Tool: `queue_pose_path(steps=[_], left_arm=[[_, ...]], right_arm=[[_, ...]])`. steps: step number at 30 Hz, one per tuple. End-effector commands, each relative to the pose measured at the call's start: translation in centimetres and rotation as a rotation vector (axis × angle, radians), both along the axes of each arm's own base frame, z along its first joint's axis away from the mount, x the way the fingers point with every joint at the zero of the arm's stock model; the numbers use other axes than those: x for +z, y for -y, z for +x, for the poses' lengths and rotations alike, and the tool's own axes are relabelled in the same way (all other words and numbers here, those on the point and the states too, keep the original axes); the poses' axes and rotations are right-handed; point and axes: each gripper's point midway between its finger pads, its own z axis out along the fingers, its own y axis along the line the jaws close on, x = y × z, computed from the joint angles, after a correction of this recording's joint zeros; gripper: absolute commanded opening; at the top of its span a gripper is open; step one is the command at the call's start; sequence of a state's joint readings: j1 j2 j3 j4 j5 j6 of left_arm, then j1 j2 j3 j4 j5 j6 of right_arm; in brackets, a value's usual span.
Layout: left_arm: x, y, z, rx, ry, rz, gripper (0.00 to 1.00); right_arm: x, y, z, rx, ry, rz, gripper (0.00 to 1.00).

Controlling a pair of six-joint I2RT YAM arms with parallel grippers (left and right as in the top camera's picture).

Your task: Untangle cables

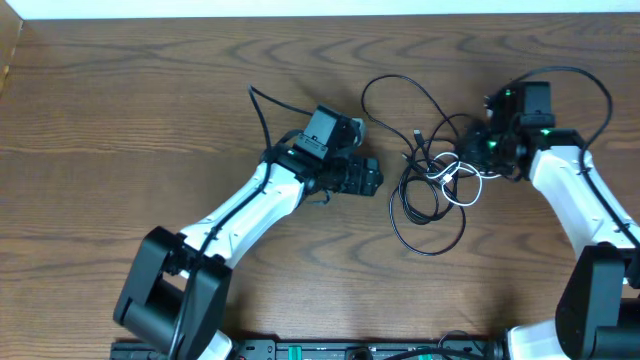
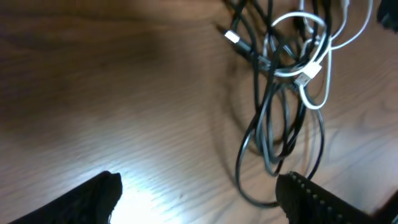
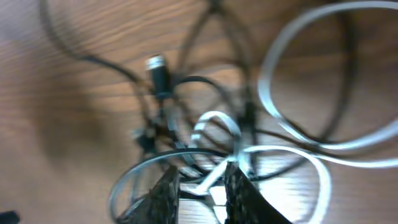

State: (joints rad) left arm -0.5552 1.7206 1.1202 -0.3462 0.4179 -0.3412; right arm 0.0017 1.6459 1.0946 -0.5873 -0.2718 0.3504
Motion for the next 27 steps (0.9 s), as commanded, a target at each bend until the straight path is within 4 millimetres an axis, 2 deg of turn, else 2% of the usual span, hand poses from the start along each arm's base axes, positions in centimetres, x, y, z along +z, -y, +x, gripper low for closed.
queue_pose_path(steps=[1, 9, 17, 20, 21, 22, 23, 25, 27], left_arm=[[-1.1, 1.9, -0.5, -0.028, -0.013, -0.023, 0.86], [-2.9, 6.0, -0.7, -0.107, 0.045, -0.063, 0.87], [-5.5, 7.2, -0.7, -0.115, 0.031, -0.065, 0.87], [-5.9, 7.5, -1.3, -0.122, 0.007, -0.07, 0.73], [-5.8, 7.8, -1.5, -0.133, 0.002, -0.079, 0.63], [-5.7, 8.0, -1.7, -0.14, -0.003, -0.085, 0.43], [-5.7, 8.1, -2.0, -0.145, -0.008, -0.088, 0.29], [-5.8, 8.1, -2.4, -0.153, -0.028, -0.088, 0.08], [-6.3, 7.6, -2.8, -0.151, -0.053, -0.067, 0.08]], right_arm=[[-0.5, 1.0, -0.5, -0.033, -0.035, -0.026, 0.24], [-1.1, 1.0, -2.2, -0.033, -0.109, -0.027, 0.21], [-1.2, 0.9, -2.5, -0.03, -0.122, -0.021, 0.17], [-1.1, 0.9, -2.5, -0.03, -0.121, -0.021, 0.17], [-1.1, 0.9, -2.5, -0.03, -0.121, -0.021, 0.17], [-1.1, 0.9, -2.5, -0.03, -0.121, -0.021, 0.17], [-1.1, 0.9, -2.5, -0.03, -0.121, -0.021, 0.17], [-1.1, 0.7, -2.4, -0.026, -0.116, -0.01, 0.18], [-0.9, 0.2, -2.3, -0.014, -0.111, 0.017, 0.19]])
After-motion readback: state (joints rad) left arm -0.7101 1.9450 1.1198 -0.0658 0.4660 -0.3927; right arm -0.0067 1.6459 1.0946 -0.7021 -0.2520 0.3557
